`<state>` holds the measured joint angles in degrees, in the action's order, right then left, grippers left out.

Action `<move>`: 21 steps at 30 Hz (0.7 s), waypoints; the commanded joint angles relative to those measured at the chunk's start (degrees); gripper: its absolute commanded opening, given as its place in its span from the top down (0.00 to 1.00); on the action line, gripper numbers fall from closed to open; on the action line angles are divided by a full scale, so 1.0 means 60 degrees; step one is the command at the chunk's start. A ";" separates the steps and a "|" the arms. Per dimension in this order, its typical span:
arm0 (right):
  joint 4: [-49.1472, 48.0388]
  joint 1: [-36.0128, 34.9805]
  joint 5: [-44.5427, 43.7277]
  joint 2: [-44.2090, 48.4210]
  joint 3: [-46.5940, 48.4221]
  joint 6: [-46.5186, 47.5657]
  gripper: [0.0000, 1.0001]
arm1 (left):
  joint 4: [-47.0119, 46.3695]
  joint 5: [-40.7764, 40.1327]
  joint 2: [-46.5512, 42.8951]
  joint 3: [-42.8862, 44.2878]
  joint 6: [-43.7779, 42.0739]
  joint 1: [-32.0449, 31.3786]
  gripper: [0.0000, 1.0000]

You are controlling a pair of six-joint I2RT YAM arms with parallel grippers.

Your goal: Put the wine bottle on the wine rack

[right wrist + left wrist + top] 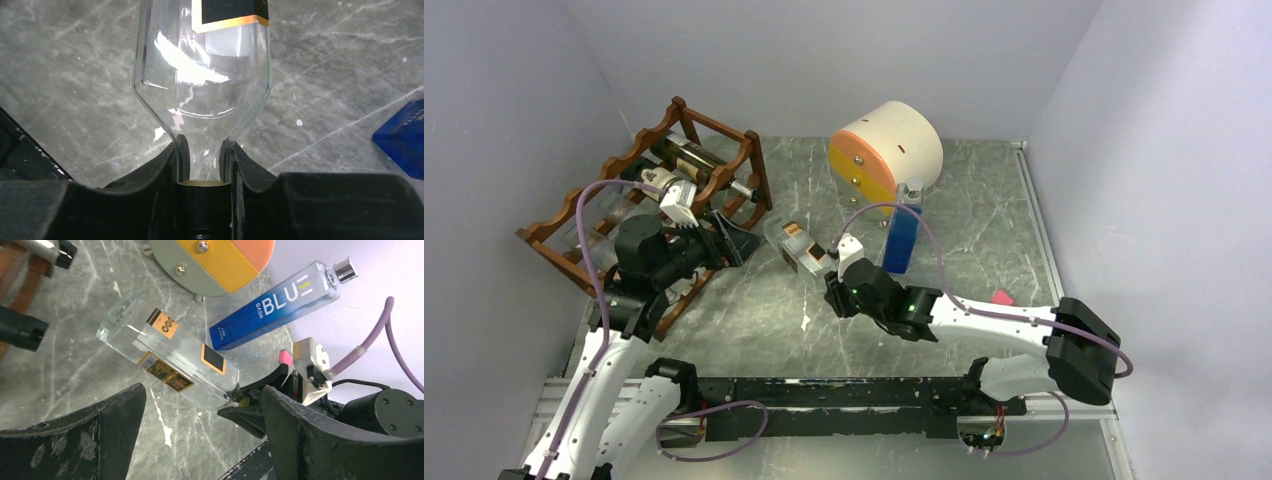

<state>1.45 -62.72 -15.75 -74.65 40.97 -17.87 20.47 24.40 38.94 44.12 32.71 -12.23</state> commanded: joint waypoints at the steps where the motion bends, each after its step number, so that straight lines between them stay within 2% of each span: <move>1: -0.2501 -0.0005 -0.0494 0.1001 0.0027 -0.0061 1.00 | -0.1590 0.1117 0.0073 -0.0353 0.1185 -0.0057 0.11; 4: -0.2878 -0.0017 -0.0492 0.1540 -0.0056 -0.0040 1.00 | -0.1716 0.1364 0.0190 -0.0341 0.1229 -0.0056 0.14; 10: -0.2691 -0.0010 -0.0246 0.1952 0.0786 0.0376 1.00 | -0.0103 -0.0774 -0.0032 0.1280 -0.0026 -0.0057 0.13; 15: -0.2394 -0.0022 0.0133 0.1376 0.1962 0.0859 1.00 | -0.0185 -0.2197 -0.0560 0.2137 -0.0413 -0.0057 0.13; 21: -0.1682 -0.0018 0.0355 0.0292 0.4097 0.1312 1.00 | 0.0639 -0.3098 -0.0196 0.3542 -0.0653 -0.0057 0.13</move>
<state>-1.28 -62.72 -14.15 -71.24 55.20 -13.15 20.56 11.73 36.18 61.39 30.89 -12.27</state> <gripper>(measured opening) 0.351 0.873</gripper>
